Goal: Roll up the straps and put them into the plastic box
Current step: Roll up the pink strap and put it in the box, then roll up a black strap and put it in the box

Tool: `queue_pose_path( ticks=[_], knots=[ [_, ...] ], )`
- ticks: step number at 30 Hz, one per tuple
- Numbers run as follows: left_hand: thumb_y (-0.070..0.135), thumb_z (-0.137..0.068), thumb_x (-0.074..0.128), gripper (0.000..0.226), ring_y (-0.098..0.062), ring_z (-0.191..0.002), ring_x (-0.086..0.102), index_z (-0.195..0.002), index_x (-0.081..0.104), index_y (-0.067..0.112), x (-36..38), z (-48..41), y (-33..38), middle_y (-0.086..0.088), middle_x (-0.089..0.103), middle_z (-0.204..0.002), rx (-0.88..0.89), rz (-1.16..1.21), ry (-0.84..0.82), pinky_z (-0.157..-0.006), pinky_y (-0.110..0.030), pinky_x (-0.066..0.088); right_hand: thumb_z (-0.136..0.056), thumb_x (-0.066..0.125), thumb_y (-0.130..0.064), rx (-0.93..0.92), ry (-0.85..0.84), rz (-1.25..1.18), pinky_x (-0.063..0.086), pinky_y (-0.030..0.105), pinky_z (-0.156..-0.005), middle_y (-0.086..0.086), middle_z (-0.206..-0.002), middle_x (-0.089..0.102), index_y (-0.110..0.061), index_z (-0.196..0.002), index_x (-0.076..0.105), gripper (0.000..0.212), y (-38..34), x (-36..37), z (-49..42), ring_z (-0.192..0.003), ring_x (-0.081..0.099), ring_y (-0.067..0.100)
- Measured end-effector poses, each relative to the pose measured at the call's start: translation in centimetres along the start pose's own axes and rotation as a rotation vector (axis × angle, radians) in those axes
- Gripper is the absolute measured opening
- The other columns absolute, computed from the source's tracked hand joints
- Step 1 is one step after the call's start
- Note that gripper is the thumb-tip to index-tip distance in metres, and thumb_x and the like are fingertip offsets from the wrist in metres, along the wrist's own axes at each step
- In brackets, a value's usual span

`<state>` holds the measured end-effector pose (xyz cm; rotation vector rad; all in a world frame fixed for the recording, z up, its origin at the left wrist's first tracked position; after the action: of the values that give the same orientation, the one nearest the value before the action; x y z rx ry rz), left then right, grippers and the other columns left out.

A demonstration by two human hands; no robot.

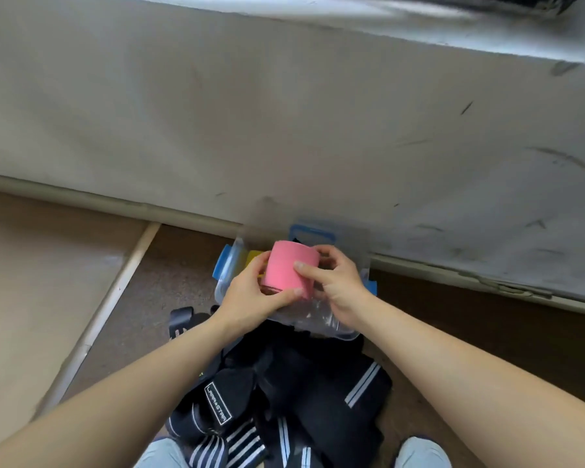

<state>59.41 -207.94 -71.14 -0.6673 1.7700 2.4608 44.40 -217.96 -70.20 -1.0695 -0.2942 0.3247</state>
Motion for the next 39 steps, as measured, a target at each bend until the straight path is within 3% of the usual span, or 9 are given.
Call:
queue_pose_path(
  ticks=[5, 10, 12, 14, 18, 23, 27, 35, 39],
  knots=[
    [0.079, -0.073, 0.054, 0.099, -0.017, -0.128, 0.054, -0.157, 0.032, 0.031, -0.1, -1.2, -2.6, 0.007, 0.058, -0.143, 0.083, -0.506, -0.060, -0.103, -0.043, 0.048, -0.079, 0.088, -0.021, 0.059, 0.070, 0.092, 0.061, 0.052, -0.088, 0.002, -0.116, 0.064, -0.025, -0.106, 0.063, 0.037, 2.8, -0.3, -3.5, -0.107, 0.066, 0.026],
    [0.094, -0.066, 0.021, 0.112, -0.025, -0.148, 0.032, -0.162, 0.020, 0.036, -0.2, -1.8, -3.7, 0.003, 0.031, -0.167, 0.103, -0.992, -0.304, -0.114, -0.045, 0.033, -0.080, 0.086, -0.020, 0.098, 0.201, 0.225, 0.056, 0.033, -0.076, 0.001, -0.114, 0.061, -0.023, -0.110, 0.059, 0.041, 5.7, -0.4, -6.6, -0.101, 0.062, 0.020],
    [0.095, -0.063, 0.013, 0.114, -0.028, -0.152, 0.027, -0.162, 0.015, 0.039, -0.3, -1.7, -4.3, -0.001, 0.019, -0.171, 0.088, -1.100, -0.372, -0.117, -0.046, 0.029, -0.080, 0.086, -0.018, 0.117, 0.232, 0.291, 0.055, 0.035, -0.080, 0.004, -0.122, 0.061, -0.021, -0.117, 0.059, 0.046, 6.8, -0.3, -7.7, -0.106, 0.061, 0.024],
    [0.094, -0.067, 0.007, 0.110, -0.030, -0.150, 0.031, -0.161, 0.018, 0.039, -0.1, -1.7, -4.8, -0.002, 0.024, -0.170, 0.128, -1.179, -0.370, -0.114, -0.045, 0.033, -0.082, 0.083, -0.016, 0.127, 0.227, 0.316, 0.056, 0.041, -0.090, 0.007, -0.130, 0.061, -0.017, -0.126, 0.059, 0.050, 7.5, -0.3, -8.5, -0.112, 0.061, 0.026],
    [0.093, -0.075, 0.005, 0.101, -0.025, -0.140, 0.045, -0.153, 0.039, 0.039, 0.2, -1.9, -5.4, 0.006, 0.045, -0.157, 0.204, -1.216, -0.305, -0.104, -0.043, 0.040, -0.088, 0.077, -0.010, 0.062, 0.131, 0.369, 0.050, 0.035, -0.095, 0.007, -0.142, 0.057, -0.018, -0.141, 0.054, 0.058, 7.7, -0.9, -8.6, -0.125, 0.056, 0.025],
    [0.095, -0.077, 0.005, 0.100, -0.022, -0.138, 0.047, -0.145, 0.052, 0.039, 0.5, -1.7, -5.6, 0.011, 0.053, -0.151, 0.214, -1.209, -0.263, -0.101, -0.042, 0.040, -0.086, 0.072, -0.007, -0.172, -0.025, 0.819, 0.044, 0.045, -0.111, 0.003, -0.147, 0.052, -0.029, -0.143, 0.056, 0.063, 6.5, -0.9, -7.6, -0.134, 0.049, 0.027],
    [0.093, -0.080, 0.008, 0.096, -0.024, -0.138, 0.049, -0.145, 0.053, 0.038, 0.6, -1.4, -5.7, 0.009, 0.056, -0.148, 0.241, -1.198, -0.216, -0.102, -0.043, 0.040, -0.093, 0.070, -0.010, -0.228, -0.159, 1.051, 0.033, 0.039, -0.117, 0.001, -0.157, 0.035, -0.028, -0.141, 0.059, 0.053, 6.5, -1.4, -7.1, -0.141, 0.039, 0.031],
    [0.090, -0.088, 0.020, 0.083, -0.024, -0.134, 0.052, -0.146, 0.050, 0.038, 0.8, -1.2, -6.3, 0.006, 0.058, -0.146, 0.333, -1.156, -0.110, -0.100, -0.045, 0.044, -0.097, 0.069, -0.019, -0.211, -0.321, 1.217, 0.030, 0.050, -0.122, -0.002, -0.166, 0.020, -0.036, -0.149, 0.049, 0.058, 5.5, -1.6, -8.2, -0.148, 0.033, 0.032],
    [0.089, -0.089, 0.020, 0.083, -0.022, -0.124, 0.056, -0.141, 0.055, 0.035, 0.8, -1.1, -6.2, 0.007, 0.063, -0.137, 0.350, -1.154, -0.095, -0.095, -0.044, 0.046, -0.096, 0.069, -0.016, -0.267, -0.371, 1.206, 0.028, 0.041, -0.124, -0.007, -0.169, 0.021, -0.029, -0.144, 0.057, 0.051, 4.0, -2.6, -7.9, -0.153, 0.027, 0.023]
  ],
)
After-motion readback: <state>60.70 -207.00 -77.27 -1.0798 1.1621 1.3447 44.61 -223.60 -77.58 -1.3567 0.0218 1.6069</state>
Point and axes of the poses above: each hand's wrist, its own z-axis away from the middle knuckle, its own x-axis out of the palm, y = z × x, the point moved 1 cm from there along -z, towards the middle knuckle
